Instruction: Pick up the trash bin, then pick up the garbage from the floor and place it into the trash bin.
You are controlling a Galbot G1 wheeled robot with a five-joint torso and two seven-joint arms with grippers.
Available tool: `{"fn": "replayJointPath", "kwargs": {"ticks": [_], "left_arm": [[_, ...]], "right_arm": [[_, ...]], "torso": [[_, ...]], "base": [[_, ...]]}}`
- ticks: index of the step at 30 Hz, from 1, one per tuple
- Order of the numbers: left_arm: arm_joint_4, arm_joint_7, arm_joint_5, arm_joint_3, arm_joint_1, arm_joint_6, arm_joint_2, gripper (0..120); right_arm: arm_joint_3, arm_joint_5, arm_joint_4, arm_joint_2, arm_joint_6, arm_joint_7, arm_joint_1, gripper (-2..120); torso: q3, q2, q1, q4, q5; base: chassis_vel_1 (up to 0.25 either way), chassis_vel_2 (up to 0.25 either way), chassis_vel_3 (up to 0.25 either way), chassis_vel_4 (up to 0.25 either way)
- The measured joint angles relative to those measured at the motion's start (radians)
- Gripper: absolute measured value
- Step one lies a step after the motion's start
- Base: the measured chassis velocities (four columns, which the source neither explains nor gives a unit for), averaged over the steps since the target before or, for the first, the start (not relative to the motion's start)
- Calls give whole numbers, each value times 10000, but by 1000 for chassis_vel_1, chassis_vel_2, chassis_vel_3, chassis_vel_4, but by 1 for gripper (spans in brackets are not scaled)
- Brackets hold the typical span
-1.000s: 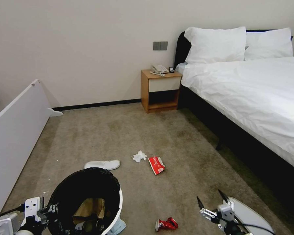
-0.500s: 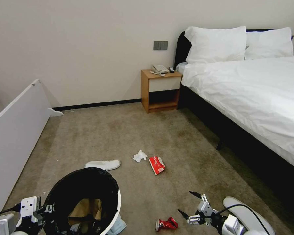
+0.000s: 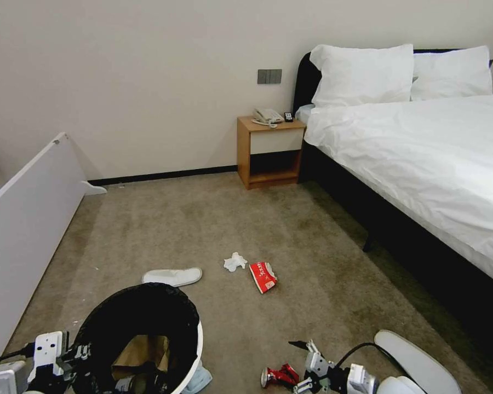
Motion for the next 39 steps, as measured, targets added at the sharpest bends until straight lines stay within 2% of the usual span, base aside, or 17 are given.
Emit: {"fn": "replayJointPath", "kwargs": {"ticks": [6, 24, 39], "left_arm": [[-5, 6, 6, -26, 9, -4, 21, 3], [-104, 15, 54, -50, 7, -5, -3, 3], [-137, 23, 71, -43, 29, -5, -40, 3]], "right_arm": [[-185, -77, -398, 117, -29, 36, 126, 100], [-586, -721, -2989, 1310, 26, -72, 917, 100], [-586, -588, -4053, 1841, 1, -309, 1360, 100]], "torso": [[0, 0, 0, 0, -1], [0, 2, 0, 2, -1], [-1, 2, 0, 1, -1]], "base": [[0, 0, 0, 0], [0, 0, 0, 0], [0, 0, 0, 0]]}}
